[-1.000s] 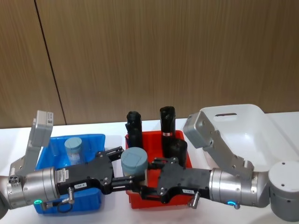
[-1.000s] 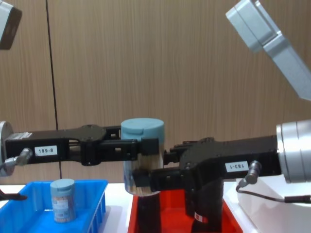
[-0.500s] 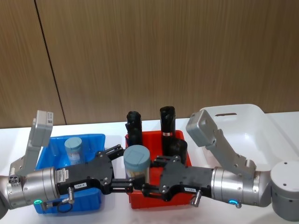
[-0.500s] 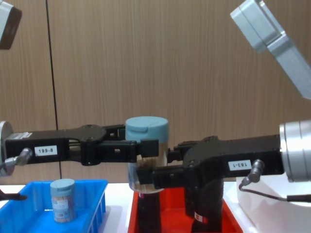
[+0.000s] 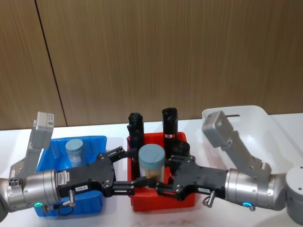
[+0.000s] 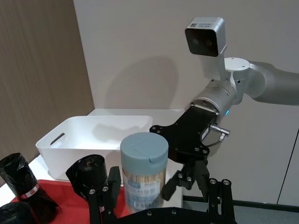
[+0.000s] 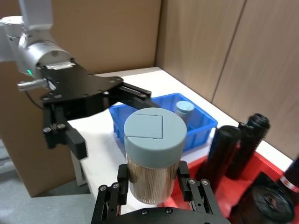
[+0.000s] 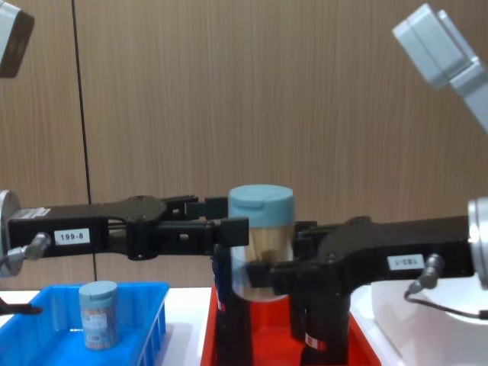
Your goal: Pick the cotton swabs from the blue box and place them into the white box.
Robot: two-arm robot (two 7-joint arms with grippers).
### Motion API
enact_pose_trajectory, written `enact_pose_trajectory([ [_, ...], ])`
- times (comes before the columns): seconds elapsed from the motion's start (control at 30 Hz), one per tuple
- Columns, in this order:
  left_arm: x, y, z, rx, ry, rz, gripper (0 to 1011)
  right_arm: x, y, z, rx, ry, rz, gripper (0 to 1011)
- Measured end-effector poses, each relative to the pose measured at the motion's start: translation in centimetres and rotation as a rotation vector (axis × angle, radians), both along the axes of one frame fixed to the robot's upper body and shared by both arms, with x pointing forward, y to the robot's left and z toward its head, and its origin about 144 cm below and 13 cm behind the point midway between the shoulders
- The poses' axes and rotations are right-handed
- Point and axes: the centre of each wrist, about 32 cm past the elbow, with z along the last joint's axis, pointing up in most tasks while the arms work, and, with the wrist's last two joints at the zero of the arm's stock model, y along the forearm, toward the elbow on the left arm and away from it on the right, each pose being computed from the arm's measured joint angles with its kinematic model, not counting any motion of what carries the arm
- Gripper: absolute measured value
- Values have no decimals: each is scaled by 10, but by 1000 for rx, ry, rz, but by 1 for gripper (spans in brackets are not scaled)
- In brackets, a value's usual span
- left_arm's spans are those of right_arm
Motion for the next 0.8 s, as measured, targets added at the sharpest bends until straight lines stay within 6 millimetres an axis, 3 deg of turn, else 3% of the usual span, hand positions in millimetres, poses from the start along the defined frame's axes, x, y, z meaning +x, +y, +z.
enact_pose_trajectory([
  [0.8,0,0,0,0,0,0,1004,2,-69,-6,30,-33,-274,629],
])
